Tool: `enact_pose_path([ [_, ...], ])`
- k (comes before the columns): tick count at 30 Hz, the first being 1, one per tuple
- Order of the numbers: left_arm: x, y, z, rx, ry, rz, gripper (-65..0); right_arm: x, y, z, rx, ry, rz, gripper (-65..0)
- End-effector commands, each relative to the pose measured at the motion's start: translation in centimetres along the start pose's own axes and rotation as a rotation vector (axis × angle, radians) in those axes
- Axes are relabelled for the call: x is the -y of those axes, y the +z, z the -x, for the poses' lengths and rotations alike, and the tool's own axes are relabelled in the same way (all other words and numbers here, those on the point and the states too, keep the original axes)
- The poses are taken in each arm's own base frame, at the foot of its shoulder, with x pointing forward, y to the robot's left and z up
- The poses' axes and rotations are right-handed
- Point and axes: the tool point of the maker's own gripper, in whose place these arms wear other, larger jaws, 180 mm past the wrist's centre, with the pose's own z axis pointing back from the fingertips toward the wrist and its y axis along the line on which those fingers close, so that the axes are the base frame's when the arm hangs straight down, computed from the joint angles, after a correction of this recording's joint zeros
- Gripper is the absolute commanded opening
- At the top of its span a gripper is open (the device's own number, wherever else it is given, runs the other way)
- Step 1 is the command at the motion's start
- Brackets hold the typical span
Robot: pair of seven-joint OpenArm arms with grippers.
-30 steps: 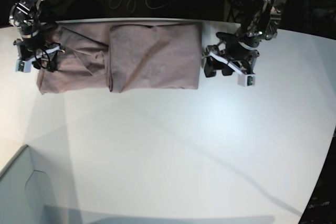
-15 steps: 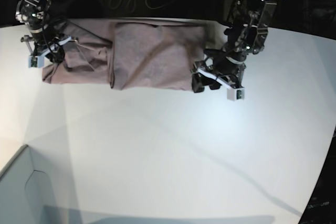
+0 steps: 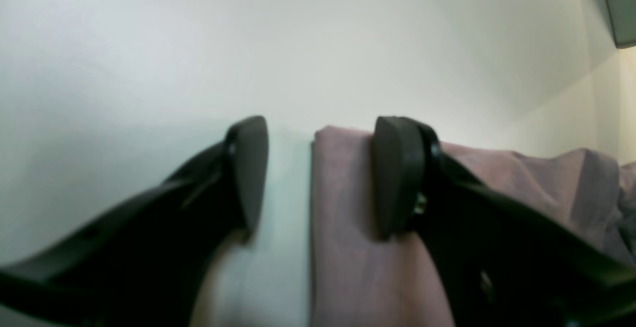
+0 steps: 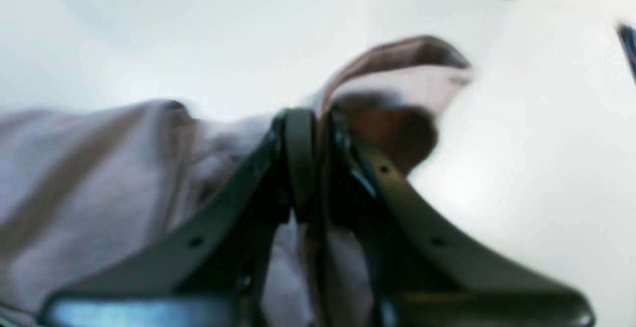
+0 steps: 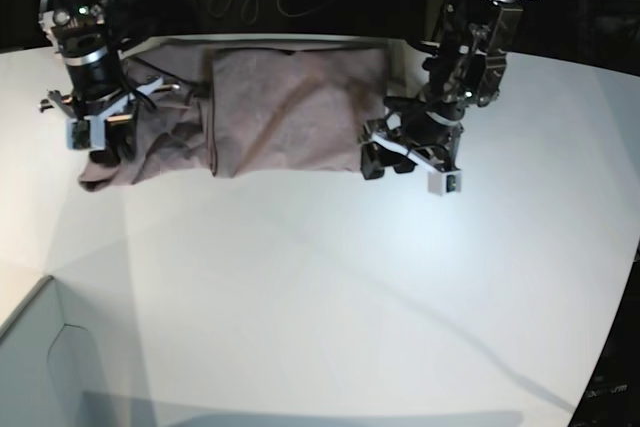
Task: Layout the t-shirt on the table in an organized manner, then fold the t-shirt properly
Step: 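Grasp the bundle's ends with both grippers and fold the right end over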
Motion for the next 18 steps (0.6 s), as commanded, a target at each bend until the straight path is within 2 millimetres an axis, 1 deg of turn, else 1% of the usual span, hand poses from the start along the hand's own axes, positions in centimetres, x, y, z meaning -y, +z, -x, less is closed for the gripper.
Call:
enact_pose_path([
  [1, -0.5, -0.2, 0.0, -0.020, -0.004, -0.019, -31.5, -1.1, 0.3, -1.5, 0.056, 0.001, -0.032, -65.0],
  [3, -0.8, -0.6, -0.2, -0.024, -0.004, -0.026, -31.5, -3.2, 0.7, -1.8, 0.059, 0.014, -0.087, -65.0],
  [6, -0.6, -0.8, -0.7, -0.016, 0.000, -0.022, -31.5, -6.6, 1.2, -2.2, 0.070, 0.021, -0.178, -65.0],
  [10, -0.6, -0.7, -1.5, 0.003, -0.003, -0.019, -31.5, -10.6, 1.2, -3.2, 0.098, 0.019, -0.287, -65.0],
  [12, -1.1, -0.1, -2.7, 0.024, -0.031, -0.022, -31.5, -12.4, 1.1, -3.9, 0.117, 0.017, -0.335, -65.0],
  [14, -1.1, 0.4, -3.9, 0.050, -0.056, -0.013, -31.5, -13.9, 0.8, -5.1, 0.151, 0.021, -0.377, -65.0],
  [17, -2.0, 2.2, -4.0, 0.056, -0.096, -0.020, -31.5, -15.9, 0.3, -5.8, 0.170, 0.021, -0.431, -65.0],
  [18, -2.3, 2.7, -4.2, 0.059, -0.112, -0.023, -31.5, -16.4, 0.1, -5.7, 0.168, 0.020, -0.449, -65.0],
])
